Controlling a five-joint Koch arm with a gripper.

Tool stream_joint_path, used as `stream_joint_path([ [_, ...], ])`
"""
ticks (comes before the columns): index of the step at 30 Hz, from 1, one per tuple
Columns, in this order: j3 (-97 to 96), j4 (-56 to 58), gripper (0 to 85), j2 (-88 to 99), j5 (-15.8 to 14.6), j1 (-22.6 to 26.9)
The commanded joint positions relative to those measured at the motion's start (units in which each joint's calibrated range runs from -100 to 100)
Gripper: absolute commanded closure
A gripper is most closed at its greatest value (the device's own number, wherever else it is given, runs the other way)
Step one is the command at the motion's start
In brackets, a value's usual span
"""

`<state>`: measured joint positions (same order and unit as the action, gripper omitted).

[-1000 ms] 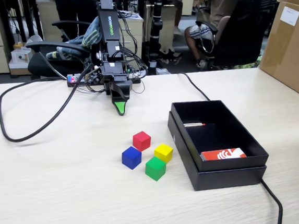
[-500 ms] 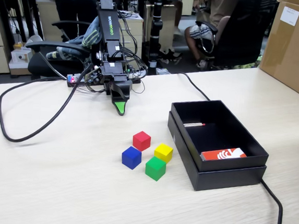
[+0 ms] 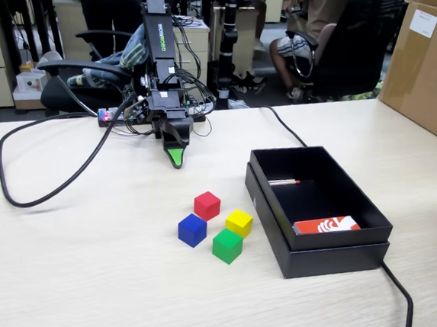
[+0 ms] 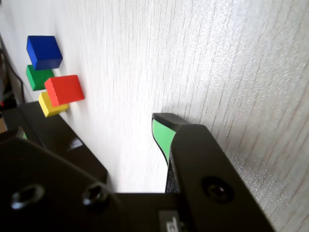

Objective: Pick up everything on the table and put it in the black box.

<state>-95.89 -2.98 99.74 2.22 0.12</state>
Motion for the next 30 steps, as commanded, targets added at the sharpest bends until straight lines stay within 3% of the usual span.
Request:
stream_joint_path([
  [1, -0.93, 1.64, 35.2, -0.66, 0.73, -0.2],
  [30, 4.51, 4.15, 38.0, -3.18, -0.29, -0.05],
])
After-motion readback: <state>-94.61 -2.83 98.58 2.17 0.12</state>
